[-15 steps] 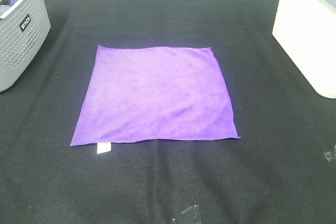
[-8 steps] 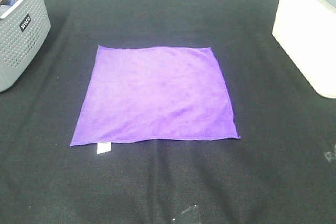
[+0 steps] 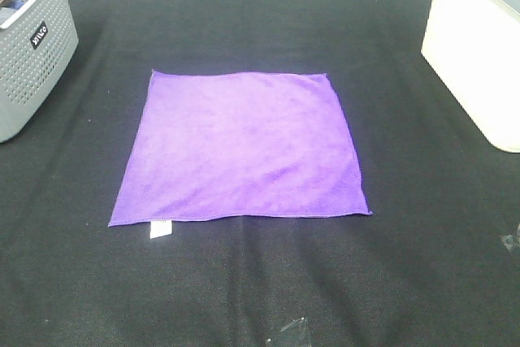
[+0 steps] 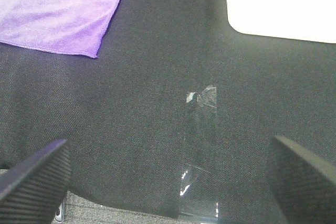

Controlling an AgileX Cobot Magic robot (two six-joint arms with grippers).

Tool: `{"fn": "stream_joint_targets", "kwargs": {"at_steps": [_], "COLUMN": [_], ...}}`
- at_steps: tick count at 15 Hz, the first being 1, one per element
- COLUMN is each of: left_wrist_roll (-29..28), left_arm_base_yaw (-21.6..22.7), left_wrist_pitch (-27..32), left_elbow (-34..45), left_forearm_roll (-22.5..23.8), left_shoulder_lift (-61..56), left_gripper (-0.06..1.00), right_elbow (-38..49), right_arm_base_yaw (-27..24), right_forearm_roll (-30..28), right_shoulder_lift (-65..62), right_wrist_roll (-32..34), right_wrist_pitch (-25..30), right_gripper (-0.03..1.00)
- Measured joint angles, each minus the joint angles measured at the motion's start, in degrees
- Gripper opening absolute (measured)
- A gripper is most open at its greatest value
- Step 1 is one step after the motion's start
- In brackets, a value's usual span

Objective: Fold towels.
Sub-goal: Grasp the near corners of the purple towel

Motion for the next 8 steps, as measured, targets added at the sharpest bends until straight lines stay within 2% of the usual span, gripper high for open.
{"fn": "stream_joint_targets", "kwargs": {"at_steps": [4,5,6,8], "left_wrist_roll": [0.00,0.00,0.00,0.00], "left_arm_base_yaw": [0.00,0.00,0.00,0.00], "left_wrist_pitch": [0.06,0.23,0.63,3.72], "left_elbow": [-0.63,-2.52,-5.44,-12.72], "left_forearm_roll": [0.00,0.00,0.00,0.00], "left_shoulder_lift": [4.07,9.11,15.64,33.29], "left_gripper": [0.99,0.99,0.99,0.99], "right_elbow": [-2.86,-4.98,-8.94,-13.75], "right_arm_base_yaw": [0.00,0.00,0.00,0.00], "right_forearm_roll": [1.32,2.46,4.98,8.94], "right_shoulder_lift": [3.95,9.34,20.05,36.15], "right_wrist_roll": [0.11,1.32,3.27,4.53], "right_wrist_pitch": [-0.46,-0.40,-0.46,-1.72], "right_gripper": [0.96,0.96,0.96,0.96]}}
